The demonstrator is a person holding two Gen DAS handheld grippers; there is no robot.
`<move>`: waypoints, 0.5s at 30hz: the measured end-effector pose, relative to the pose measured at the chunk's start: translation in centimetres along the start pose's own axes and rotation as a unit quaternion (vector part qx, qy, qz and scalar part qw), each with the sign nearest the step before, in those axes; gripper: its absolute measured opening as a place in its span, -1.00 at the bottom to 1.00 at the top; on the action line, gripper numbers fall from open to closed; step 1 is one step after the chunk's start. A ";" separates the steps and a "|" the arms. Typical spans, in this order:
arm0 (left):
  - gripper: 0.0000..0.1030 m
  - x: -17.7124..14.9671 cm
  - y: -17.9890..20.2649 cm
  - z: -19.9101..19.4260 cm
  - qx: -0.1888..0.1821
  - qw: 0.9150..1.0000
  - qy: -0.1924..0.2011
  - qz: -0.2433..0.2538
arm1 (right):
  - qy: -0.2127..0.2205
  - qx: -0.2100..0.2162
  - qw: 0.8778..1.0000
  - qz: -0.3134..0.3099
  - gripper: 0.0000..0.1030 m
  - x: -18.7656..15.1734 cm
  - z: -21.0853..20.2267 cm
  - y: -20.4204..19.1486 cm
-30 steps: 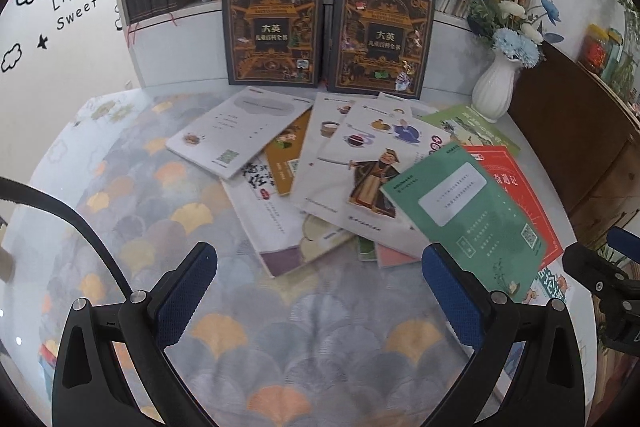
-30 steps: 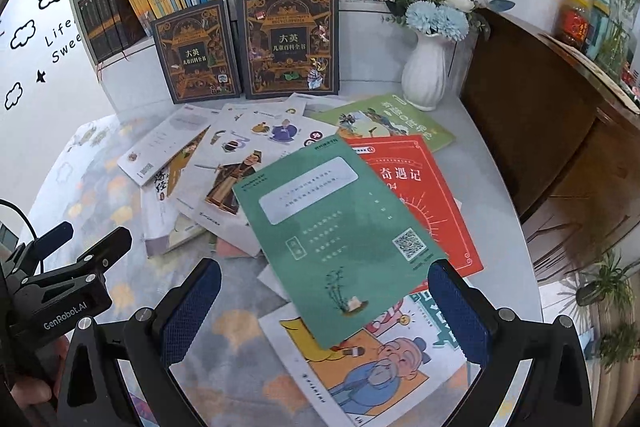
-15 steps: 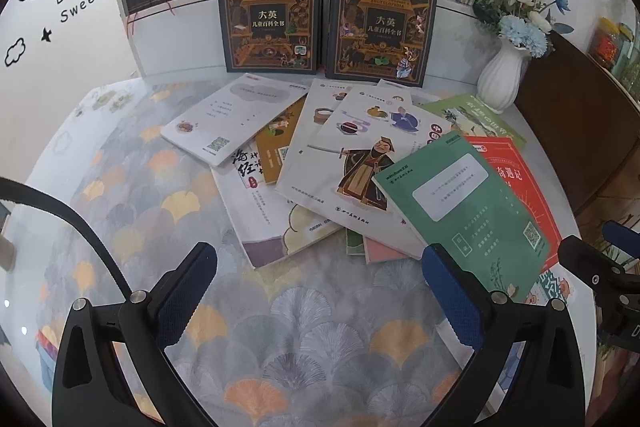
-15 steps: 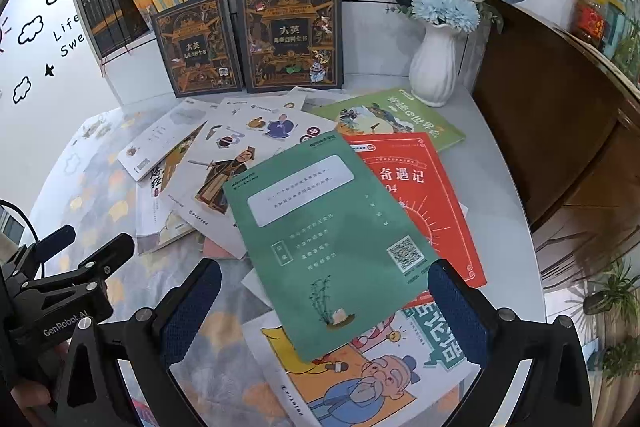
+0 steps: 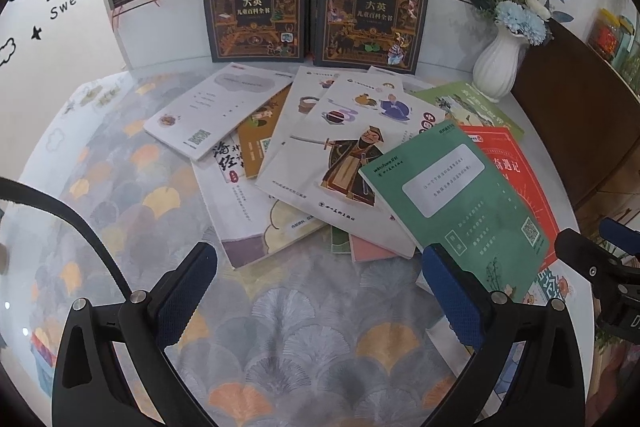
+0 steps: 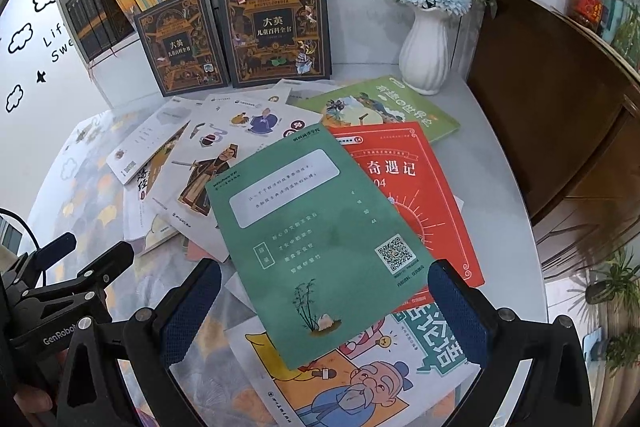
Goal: Organize books
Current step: 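Move both tools toward the green workbook lying on the pile, then grasp the green workbook's edge with the right tool and lift it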
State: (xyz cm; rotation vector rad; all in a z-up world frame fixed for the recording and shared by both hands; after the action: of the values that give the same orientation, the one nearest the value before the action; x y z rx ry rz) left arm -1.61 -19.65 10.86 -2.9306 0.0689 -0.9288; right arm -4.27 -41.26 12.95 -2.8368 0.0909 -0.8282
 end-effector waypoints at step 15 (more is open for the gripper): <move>0.99 0.0 2.1 1.4 -0.015 1.000 -0.019 0.019 | -0.012 -0.005 1.000 0.003 0.99 0.1 1.2 0.9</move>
State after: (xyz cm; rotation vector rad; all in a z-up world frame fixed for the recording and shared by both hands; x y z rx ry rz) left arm -0.84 -21.62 9.51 -2.9616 0.1370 -0.8746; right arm -3.55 -41.94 11.82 -2.8541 0.1014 -0.7955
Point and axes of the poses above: each gripper's, at about its wrist camera, not at the fingertips, and z roughly the way its jaws point, y to its right, x to its top, the point moved 1 cm from there along z, roughly the way its jaws point, and after that the axes turned 8 degrees about x, right-handed, at the moved point
